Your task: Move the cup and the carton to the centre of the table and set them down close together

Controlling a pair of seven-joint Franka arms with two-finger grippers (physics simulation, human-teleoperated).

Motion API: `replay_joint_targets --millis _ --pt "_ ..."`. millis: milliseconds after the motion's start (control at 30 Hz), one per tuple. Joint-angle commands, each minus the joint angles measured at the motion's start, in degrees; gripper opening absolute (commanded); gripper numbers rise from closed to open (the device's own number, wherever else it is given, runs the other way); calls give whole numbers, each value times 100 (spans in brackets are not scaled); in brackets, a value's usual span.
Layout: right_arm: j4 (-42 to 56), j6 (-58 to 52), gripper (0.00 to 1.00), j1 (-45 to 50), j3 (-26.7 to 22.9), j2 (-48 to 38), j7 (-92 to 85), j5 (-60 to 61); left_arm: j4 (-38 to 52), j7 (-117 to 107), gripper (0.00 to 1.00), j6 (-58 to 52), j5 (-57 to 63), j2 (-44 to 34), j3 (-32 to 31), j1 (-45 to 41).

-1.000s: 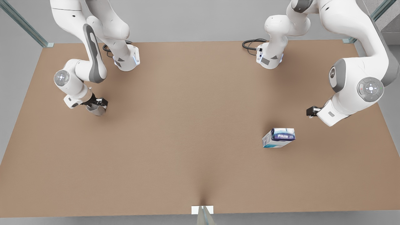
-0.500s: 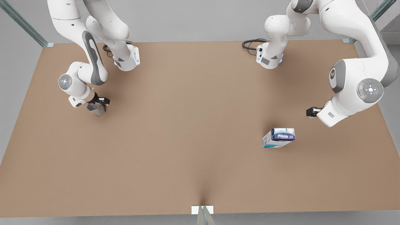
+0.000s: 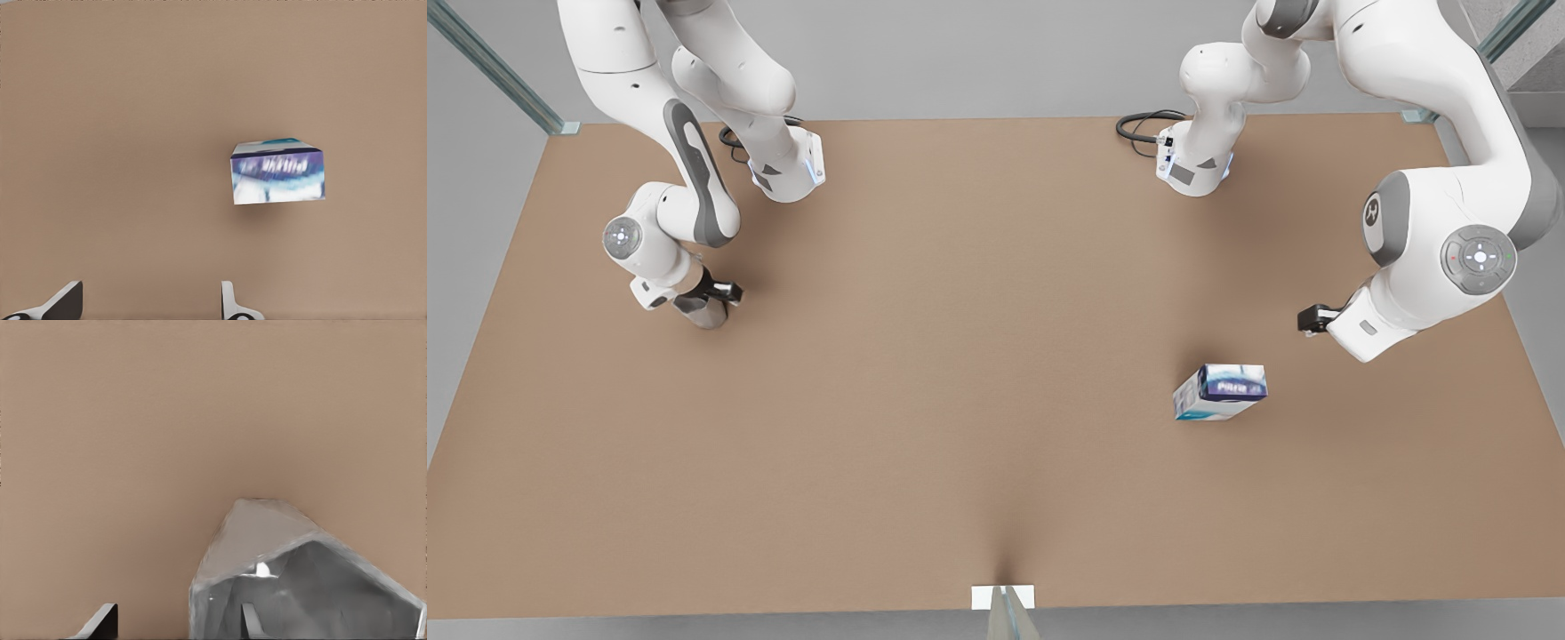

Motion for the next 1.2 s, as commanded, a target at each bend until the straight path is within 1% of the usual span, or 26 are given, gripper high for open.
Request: replay_joint_targets --millis 0,133,633,800,900,1033,1067,1100,1167 --pt "4 0 21 -27 4 2 0 0 0 0 100 0 1 0 0 0" --pt "4 149 21 -27 4 46 0 -97 9 0 100 -9 1 -9 0 -9" --pt "48 61 21 26 12 -7 0 -123 0 0 100 -18 1 -27 0 -9" --pt "285 -53 21 114 39 -42 9 -123 9 -35 100 -18 -8 -27 0 -9" --pt "470 -140 21 289 48 2 44 -123 9 -35 100 -18 -17 -27 0 -9" --pt "1076 -686 21 737 39 125 167 -71 9 -70 100 -9 -52 8 0 0" --pt "1146 -694 21 965 48 125 527 -26 9 -79 100 0 -52 8 0 0" --pt "1340 -932 21 1054 56 195 650 -26 9 -79 100 0 -61 8 0 0" --pt "1568 -941 21 1361 56 336 1019 -18 9 -79 100 -9 -61 8 0 9"
